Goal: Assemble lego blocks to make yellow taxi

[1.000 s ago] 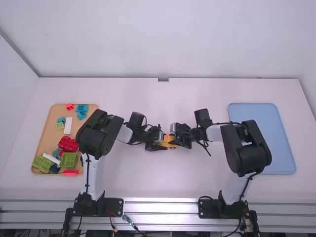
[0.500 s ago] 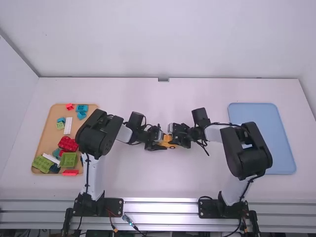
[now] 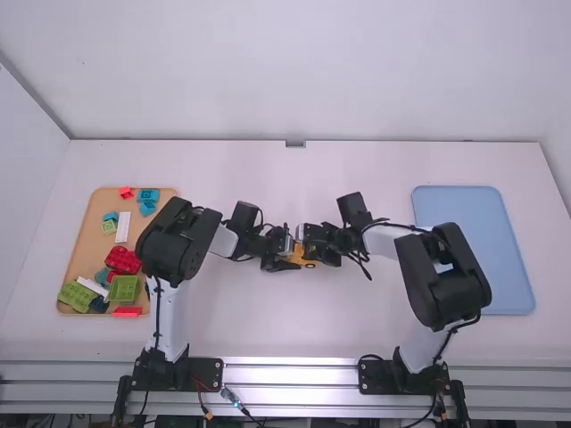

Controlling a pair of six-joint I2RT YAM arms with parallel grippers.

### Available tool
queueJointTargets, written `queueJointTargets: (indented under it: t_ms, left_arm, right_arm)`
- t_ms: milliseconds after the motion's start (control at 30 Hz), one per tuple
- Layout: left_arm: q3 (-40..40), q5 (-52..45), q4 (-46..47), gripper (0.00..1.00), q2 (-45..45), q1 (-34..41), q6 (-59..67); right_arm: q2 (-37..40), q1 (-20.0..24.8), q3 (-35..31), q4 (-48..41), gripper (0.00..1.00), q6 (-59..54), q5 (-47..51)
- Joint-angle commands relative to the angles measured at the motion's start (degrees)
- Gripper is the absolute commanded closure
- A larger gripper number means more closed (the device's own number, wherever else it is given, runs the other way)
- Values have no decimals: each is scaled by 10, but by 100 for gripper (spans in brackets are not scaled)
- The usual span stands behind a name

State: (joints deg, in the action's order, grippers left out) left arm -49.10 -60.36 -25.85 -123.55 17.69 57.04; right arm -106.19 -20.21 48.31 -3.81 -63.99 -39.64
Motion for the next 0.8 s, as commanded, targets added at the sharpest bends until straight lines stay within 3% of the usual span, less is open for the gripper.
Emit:
queueJointTargets:
  t_ms: [0, 233, 300, 367, 767]
  left_arm:
    - [-1, 28, -1, 62, -4, 7, 11]
    - [-1, 28, -1, 64, -4, 7, 11]
    - [-1, 28, -1, 64, -4, 7, 11]
    - [-1, 28, -1, 64, -4, 7, 11]
    - [-1, 28, 2, 64, -4, 6, 10]
  right_arm:
    - [-40, -21, -24, -10, 100, -3, 98]
    - [-39, -18, -14, -10, 99, -4, 62]
    - [-39, -19, -8, -12, 83, -3, 49]
    - [-39, -19, -6, -12, 75, -3, 38]
    - [-39, -18, 0, 4, 67, -5, -13]
